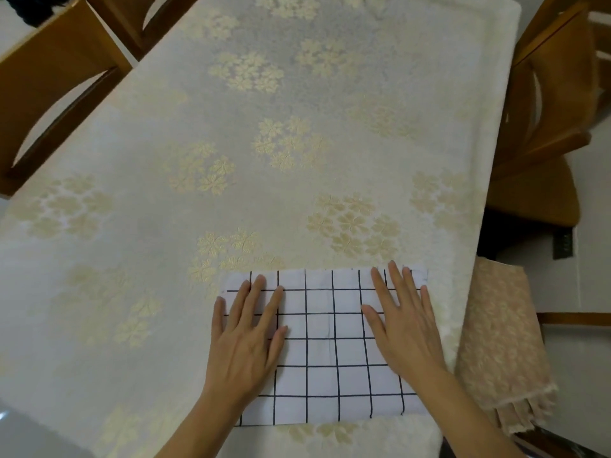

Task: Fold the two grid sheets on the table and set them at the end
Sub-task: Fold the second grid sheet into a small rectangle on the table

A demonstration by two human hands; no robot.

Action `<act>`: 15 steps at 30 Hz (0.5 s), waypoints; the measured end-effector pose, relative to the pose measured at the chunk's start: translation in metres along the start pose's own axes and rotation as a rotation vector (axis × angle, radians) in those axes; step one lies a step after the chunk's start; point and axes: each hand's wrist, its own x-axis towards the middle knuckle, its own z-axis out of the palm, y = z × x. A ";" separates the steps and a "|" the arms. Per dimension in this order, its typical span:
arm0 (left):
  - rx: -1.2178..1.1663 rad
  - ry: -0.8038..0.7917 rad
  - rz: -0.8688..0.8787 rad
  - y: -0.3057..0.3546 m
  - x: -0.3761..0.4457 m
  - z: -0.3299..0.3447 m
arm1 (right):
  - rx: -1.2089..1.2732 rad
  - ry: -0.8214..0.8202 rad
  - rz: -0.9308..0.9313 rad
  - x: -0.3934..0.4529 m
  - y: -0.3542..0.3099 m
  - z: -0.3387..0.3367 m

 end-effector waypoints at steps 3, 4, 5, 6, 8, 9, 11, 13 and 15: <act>0.011 0.007 -0.003 -0.001 -0.003 0.001 | -0.011 0.007 -0.015 0.007 0.001 0.001; 0.017 0.007 -0.003 -0.002 -0.004 0.002 | -0.017 0.010 -0.019 0.008 0.001 0.002; 0.022 0.006 -0.005 -0.002 -0.004 0.002 | -0.024 0.013 -0.021 0.008 0.002 0.003; 0.027 0.005 -0.009 -0.003 -0.004 0.003 | -0.031 0.016 -0.025 0.009 0.003 0.004; 0.034 -0.007 -0.017 -0.004 -0.004 0.003 | -0.037 0.017 -0.036 0.011 0.003 0.005; 0.037 -0.010 -0.022 -0.005 -0.004 0.003 | -0.034 0.021 -0.044 0.012 0.003 0.003; 0.050 -0.007 -0.035 -0.004 -0.005 0.001 | -0.010 0.045 -0.048 0.010 0.001 -0.002; 0.056 0.000 0.006 0.004 -0.014 -0.002 | 0.024 0.074 -0.032 -0.002 -0.005 -0.010; 0.056 -0.001 0.107 0.020 -0.028 -0.002 | 0.032 0.076 -0.046 -0.022 -0.019 -0.016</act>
